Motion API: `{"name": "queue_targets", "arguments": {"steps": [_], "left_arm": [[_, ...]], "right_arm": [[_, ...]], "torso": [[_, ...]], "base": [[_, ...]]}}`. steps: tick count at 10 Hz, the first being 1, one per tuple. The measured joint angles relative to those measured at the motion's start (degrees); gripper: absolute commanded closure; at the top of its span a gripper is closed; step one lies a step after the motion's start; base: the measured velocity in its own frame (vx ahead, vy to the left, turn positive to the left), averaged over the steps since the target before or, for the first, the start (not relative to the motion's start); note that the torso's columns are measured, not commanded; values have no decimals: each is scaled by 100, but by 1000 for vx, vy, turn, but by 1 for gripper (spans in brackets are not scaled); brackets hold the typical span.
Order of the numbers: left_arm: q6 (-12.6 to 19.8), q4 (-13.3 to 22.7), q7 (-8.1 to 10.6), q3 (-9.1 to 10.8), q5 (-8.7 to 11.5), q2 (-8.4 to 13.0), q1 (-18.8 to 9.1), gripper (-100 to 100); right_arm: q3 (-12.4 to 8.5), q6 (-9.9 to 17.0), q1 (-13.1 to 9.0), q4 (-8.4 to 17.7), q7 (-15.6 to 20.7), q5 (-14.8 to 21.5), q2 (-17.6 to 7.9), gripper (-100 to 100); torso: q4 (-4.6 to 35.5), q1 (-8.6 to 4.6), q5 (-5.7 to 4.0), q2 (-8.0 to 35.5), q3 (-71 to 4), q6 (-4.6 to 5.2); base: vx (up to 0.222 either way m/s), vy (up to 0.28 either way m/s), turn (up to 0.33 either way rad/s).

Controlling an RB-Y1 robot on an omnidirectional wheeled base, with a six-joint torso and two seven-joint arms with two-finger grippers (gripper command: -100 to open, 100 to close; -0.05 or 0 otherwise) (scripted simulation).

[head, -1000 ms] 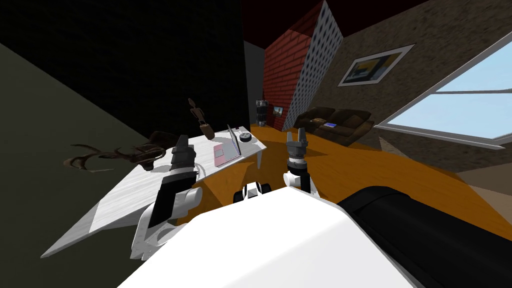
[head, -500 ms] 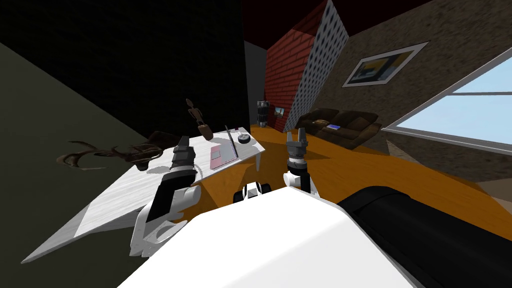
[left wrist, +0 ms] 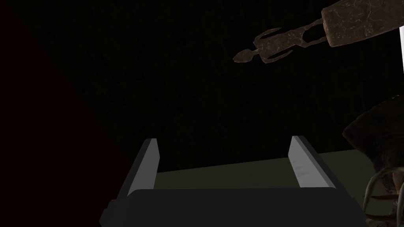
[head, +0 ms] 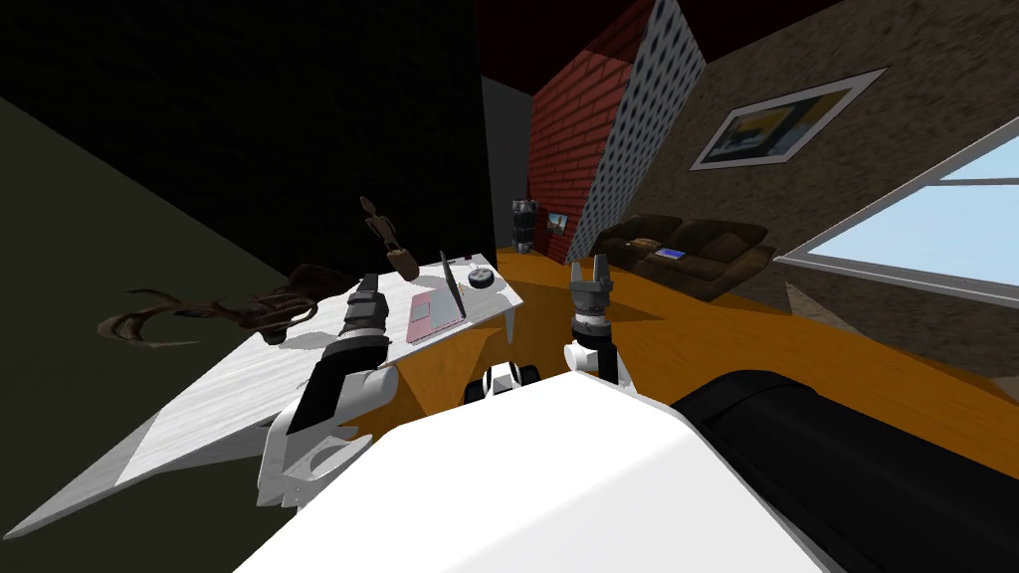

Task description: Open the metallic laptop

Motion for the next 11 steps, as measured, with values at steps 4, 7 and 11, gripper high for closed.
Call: {"name": "queue_targets", "arguments": {"steps": [4,7,11], "left_arm": [[627,1,-125,113,25,-33,-112,-100],[1039,31,-174,214,74,23,-198,-100],[1628,35,-274,358,138,118,-309,-100]], "right_arm": [[1,0,0,0,0,0,1,0],[0,0,0,0,0,0,0,0],[1,0,0,0,0,0,1,0]], "torso": [[0,-28,-8,-3,-1,0],[2,7,2,8,5,1],[-4,-36,-11,-15,-8,1]], "base": [[65,-132,50],[41,-95,46],[59,-134,52]]}}
